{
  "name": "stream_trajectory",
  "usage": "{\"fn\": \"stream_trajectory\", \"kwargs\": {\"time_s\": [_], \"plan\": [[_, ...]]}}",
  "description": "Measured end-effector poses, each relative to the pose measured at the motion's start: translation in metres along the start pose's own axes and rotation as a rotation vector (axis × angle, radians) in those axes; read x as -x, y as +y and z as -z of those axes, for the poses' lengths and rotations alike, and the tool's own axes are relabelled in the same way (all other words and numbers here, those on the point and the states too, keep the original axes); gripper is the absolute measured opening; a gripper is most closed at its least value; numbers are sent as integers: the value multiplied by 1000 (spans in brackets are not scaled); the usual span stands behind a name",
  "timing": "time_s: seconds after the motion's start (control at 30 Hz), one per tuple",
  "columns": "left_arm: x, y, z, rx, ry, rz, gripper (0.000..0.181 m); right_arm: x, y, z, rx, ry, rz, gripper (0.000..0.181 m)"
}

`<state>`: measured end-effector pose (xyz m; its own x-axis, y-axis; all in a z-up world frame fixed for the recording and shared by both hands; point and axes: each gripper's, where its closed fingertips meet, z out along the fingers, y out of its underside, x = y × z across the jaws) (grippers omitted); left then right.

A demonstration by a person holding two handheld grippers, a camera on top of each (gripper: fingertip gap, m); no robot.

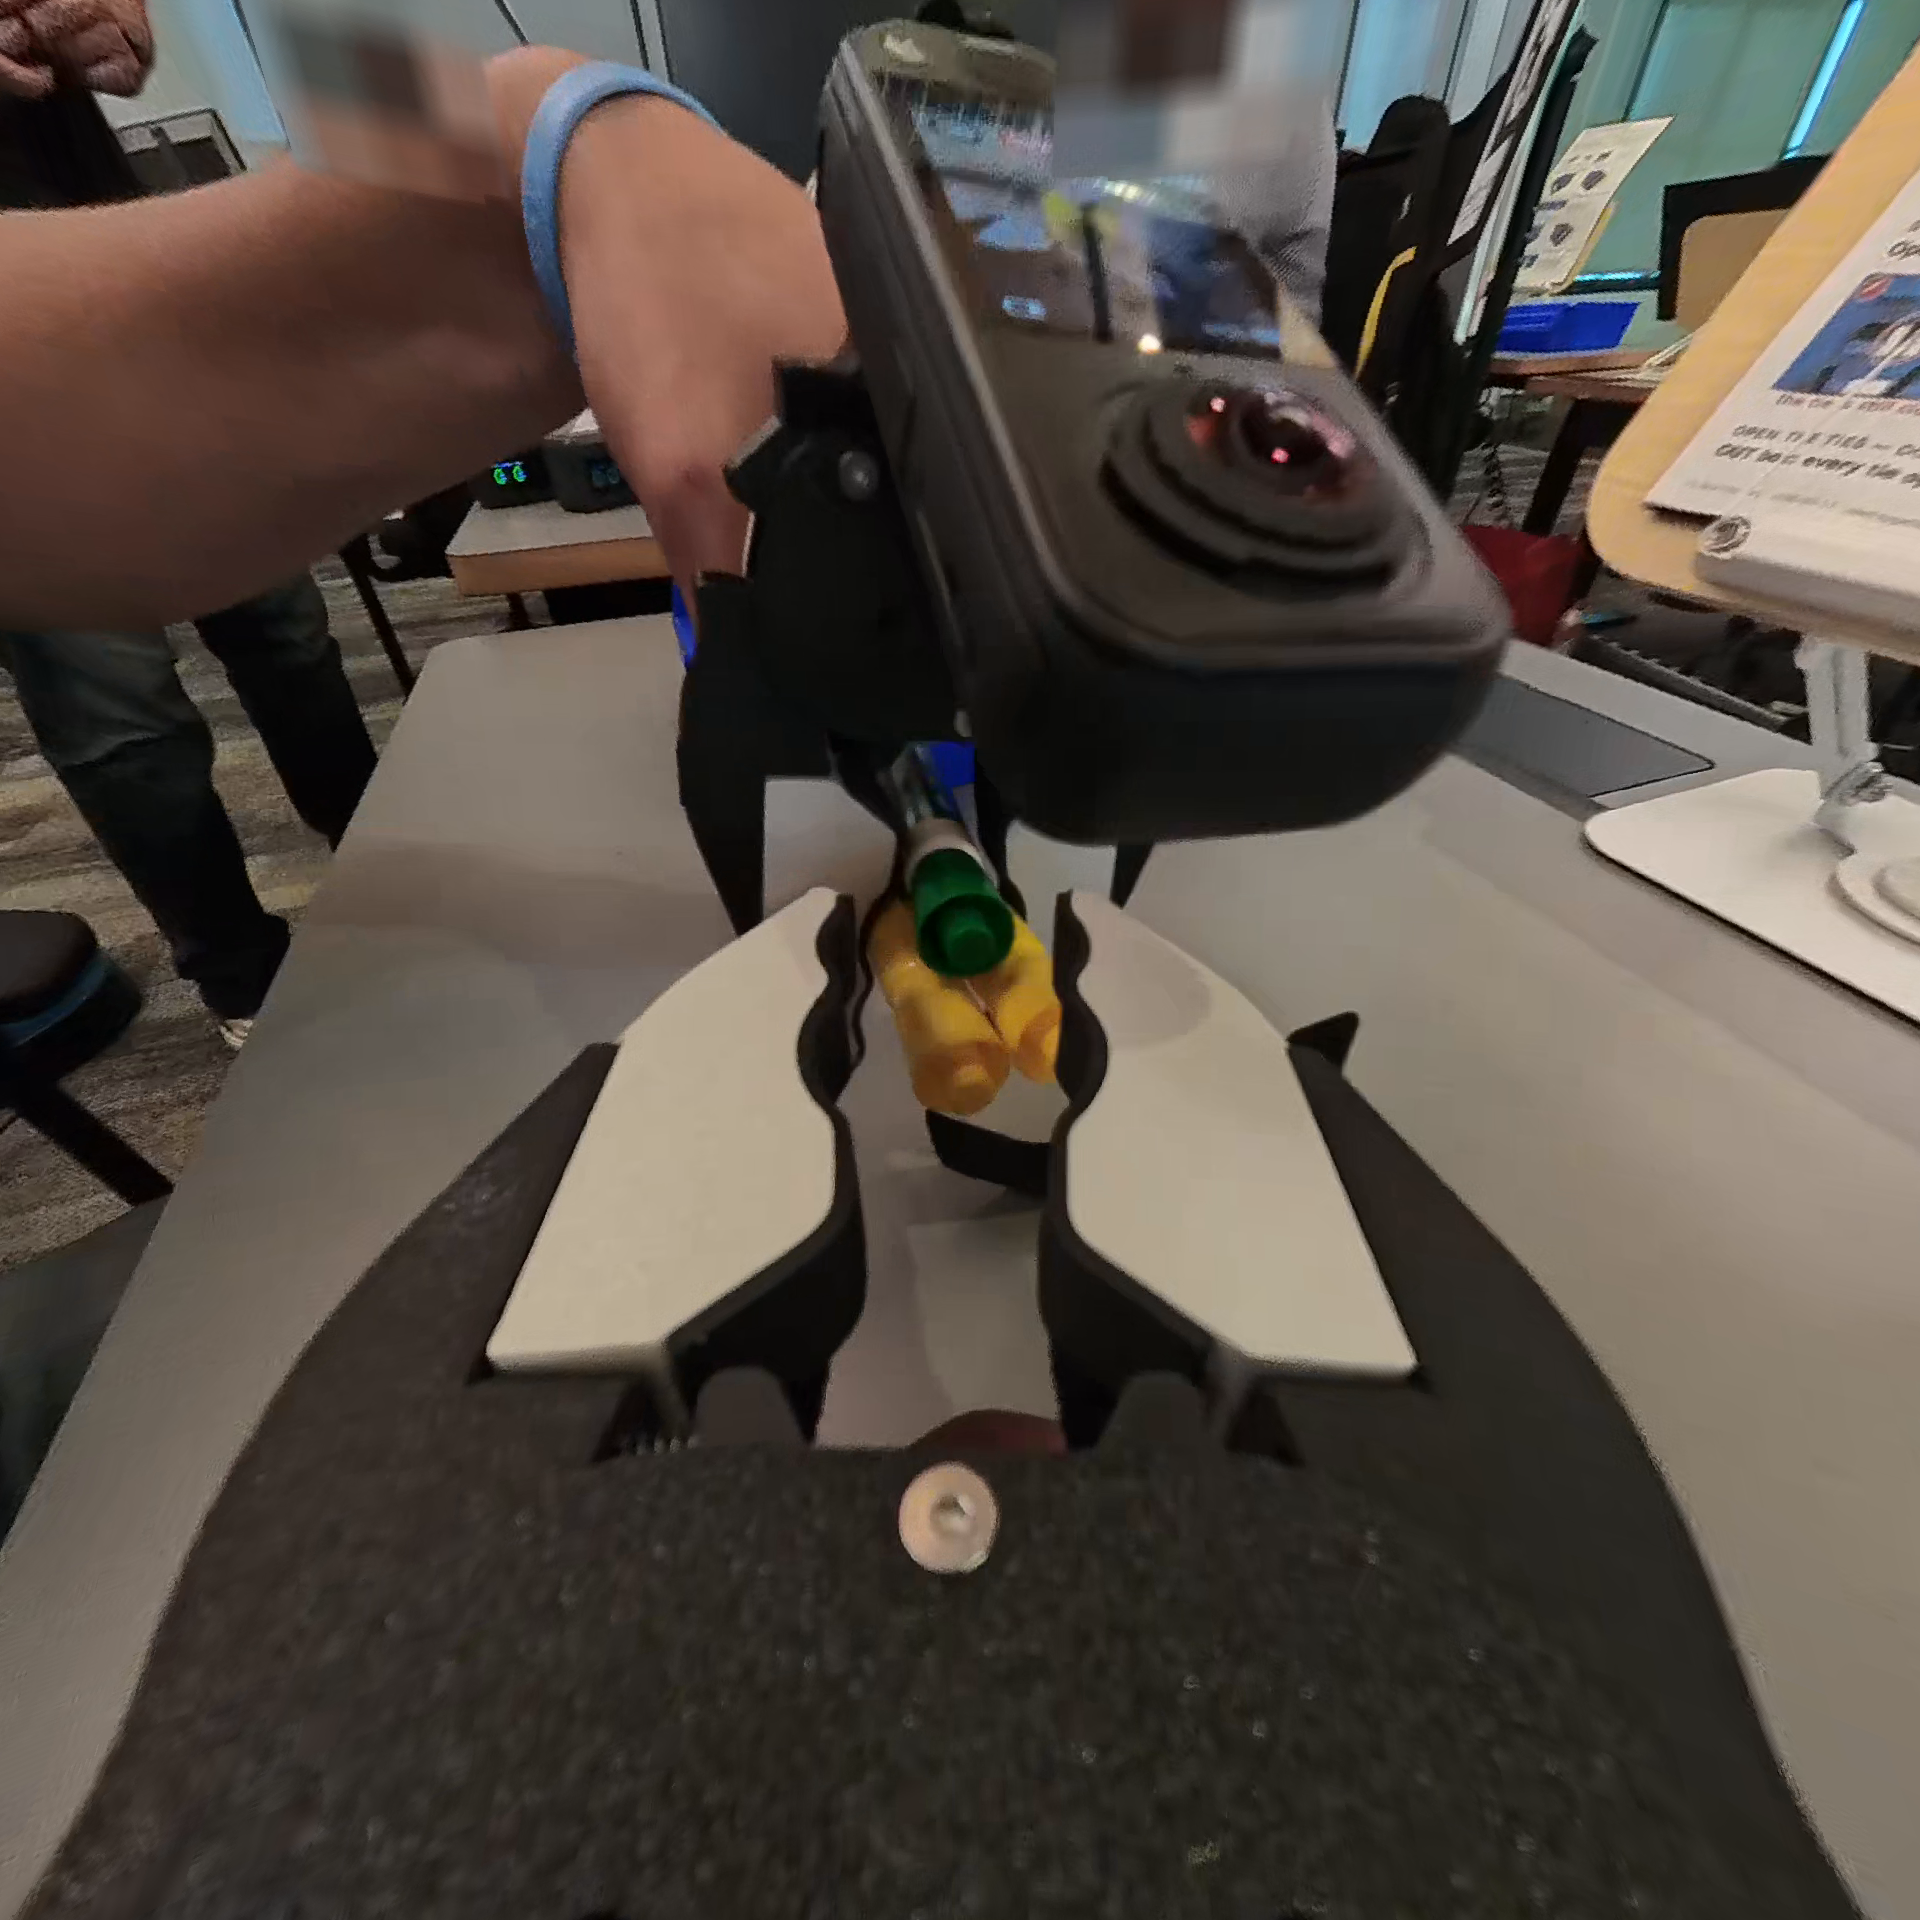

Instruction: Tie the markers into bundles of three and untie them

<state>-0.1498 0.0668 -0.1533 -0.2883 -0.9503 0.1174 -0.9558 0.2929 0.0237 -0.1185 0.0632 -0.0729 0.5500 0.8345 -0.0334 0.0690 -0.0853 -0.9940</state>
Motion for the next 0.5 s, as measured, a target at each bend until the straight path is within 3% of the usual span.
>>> {"fn": "stream_trajectory", "kwargs": {"time_s": [0.13, 0.5], "plan": [[-2, -4, -2, 9, -1, -13, 40, 0, 8, -4, 54, 5, -3, 19], [0, 1, -6, 18, -21, -22, 40, -3, 13, 12, 69, -48, -31, 19]]}}
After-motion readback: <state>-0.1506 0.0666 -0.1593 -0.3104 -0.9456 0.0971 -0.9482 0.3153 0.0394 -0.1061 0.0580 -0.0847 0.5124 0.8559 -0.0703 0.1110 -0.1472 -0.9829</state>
